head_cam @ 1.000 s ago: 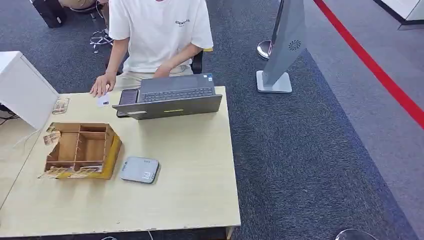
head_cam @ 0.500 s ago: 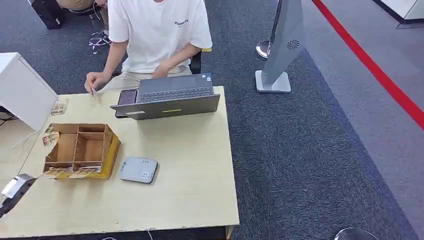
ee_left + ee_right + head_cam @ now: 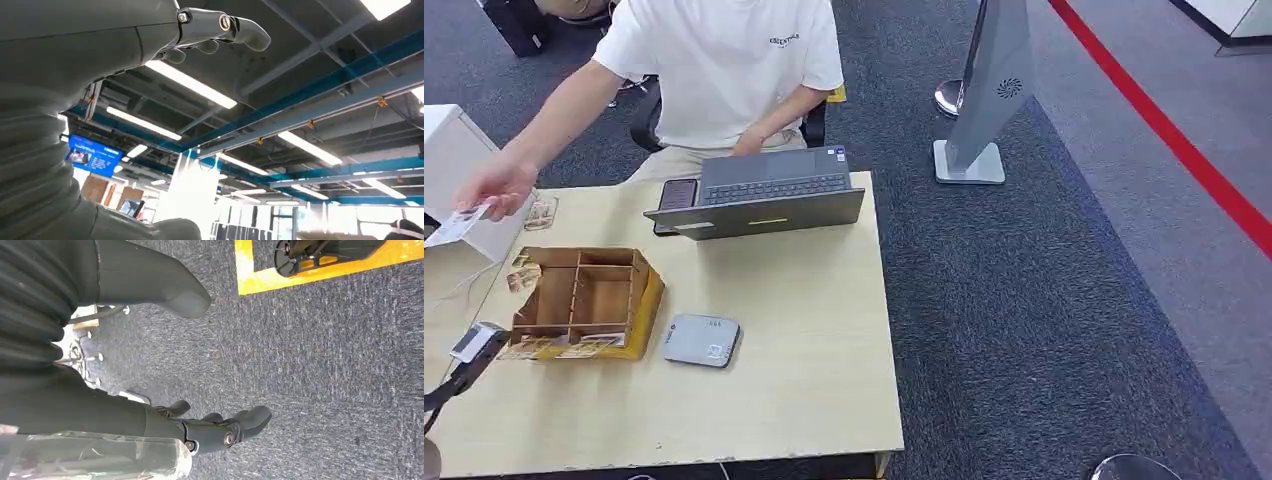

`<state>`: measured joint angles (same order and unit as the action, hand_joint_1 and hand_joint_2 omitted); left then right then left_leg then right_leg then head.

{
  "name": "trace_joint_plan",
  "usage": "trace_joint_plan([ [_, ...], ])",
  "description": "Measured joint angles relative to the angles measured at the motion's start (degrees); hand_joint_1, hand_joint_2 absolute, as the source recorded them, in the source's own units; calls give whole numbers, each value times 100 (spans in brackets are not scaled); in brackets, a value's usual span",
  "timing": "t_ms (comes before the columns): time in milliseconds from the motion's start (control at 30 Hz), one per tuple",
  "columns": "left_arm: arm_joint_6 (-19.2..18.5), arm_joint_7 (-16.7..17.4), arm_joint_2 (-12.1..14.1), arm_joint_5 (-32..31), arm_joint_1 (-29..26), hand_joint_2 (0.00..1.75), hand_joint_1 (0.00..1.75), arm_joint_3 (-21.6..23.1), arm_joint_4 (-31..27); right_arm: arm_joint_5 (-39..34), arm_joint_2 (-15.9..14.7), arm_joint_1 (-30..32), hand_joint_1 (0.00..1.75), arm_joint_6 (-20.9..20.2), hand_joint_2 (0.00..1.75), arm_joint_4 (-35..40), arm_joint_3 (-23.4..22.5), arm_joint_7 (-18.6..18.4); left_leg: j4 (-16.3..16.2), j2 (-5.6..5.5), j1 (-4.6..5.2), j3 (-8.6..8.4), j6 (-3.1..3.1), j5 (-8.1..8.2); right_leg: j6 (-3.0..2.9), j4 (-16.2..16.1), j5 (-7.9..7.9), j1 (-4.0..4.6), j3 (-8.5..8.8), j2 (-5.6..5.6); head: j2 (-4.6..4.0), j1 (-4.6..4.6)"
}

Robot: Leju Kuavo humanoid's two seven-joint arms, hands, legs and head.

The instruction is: Pass the card to the sensor for recognition and then transmit it.

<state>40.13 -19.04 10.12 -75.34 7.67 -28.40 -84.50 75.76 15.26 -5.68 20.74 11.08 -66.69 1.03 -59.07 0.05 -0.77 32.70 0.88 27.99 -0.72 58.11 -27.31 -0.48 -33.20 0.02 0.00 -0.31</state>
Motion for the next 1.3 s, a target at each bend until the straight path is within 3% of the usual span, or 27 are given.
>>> trace_joint_plan([
  [367,2,179,-2,-48,-58,175,0,536,-2,-72,0,7,0,20,175,0,-2,-28,0,1,-3,0,1,0,0,1,0,2,-1,1,0,-2],
  [400,2,186,-4,-59,-58,175,175,571,-2,-74,-2,7,0,22,175,0,-2,-26,0,1,-3,0,0,0,0,1,0,2,-1,0,0,0],
  [733,2,391,72,-83,-59,175,175,955,-2,-116,-2,7,0,26,175,0,-9,-28,0,1,-2,2,0,0,0,1,0,2,-2,1,0,-2],
  [1300,0,365,251,105,51,175,175,1262,190,-179,-2,6,0,26,175,-7,-9,-125,0,2,-2,3,0,0,0,1,0,2,-6,2,0,0],
])
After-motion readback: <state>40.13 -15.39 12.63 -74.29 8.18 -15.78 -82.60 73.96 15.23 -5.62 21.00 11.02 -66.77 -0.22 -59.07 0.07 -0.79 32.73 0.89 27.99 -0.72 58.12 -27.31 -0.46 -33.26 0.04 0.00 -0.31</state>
